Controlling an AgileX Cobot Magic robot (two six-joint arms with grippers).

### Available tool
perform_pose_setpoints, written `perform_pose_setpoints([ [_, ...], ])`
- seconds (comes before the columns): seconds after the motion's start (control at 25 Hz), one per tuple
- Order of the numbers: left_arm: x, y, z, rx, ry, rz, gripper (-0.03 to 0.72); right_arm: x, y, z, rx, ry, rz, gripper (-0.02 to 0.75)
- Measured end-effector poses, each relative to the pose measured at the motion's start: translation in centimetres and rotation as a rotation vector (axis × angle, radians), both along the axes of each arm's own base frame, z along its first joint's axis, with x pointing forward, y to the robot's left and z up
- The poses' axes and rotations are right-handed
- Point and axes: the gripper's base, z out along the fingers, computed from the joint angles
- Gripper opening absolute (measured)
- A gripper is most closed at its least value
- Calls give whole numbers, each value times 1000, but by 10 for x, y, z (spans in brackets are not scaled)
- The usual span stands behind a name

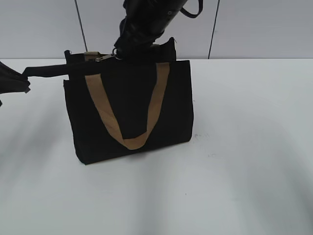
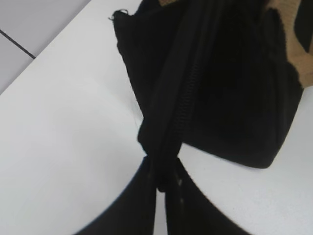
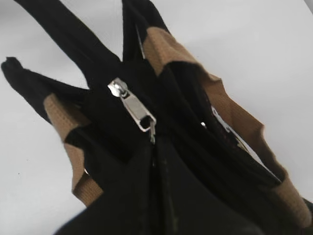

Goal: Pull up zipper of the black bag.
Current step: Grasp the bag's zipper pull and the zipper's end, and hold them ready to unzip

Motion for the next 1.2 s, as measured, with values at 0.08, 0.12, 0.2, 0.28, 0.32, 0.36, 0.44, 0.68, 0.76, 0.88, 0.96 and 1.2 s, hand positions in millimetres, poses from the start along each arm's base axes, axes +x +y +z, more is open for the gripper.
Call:
perform_pose_setpoints([
  [0.08,0,0,0,0,0,0,19,4,-6,1,0,1,-17,-1],
  [0.12,0,0,0,0,0,0,19,6,-10,1,-1,4,-24,-1],
  [0.2,0,0,0,0,0,0,19,10,-18,2,-2,4,-44,-1],
  [0.28,0,0,0,1,0,-1,19,14,-27,4,-5,6,-61,-1],
  [0.32,0,0,0,2,0,-1,19,16,-31,5,-6,8,-70,-1],
  [0.36,0,0,0,2,0,-1,19,18,-36,5,-7,10,-79,-1],
  [0.44,0,0,0,3,0,-1,19,22,-44,6,-9,15,-97,-1],
  [0.68,0,0,0,3,0,-1,19,32,-67,5,-18,35,-144,-1],
  [0.76,0,0,0,3,-1,-1,19,35,-74,5,-19,36,-162,-1],
  [0.88,0,0,0,3,-1,-1,19,39,-82,5,-20,37,-181,-1],
  [0.96,0,0,0,3,0,-1,19,40,-86,5,-22,41,-187,-1],
  [1.2,0,0,0,2,0,0,19,40,-88,4,-30,53,-186,-1],
])
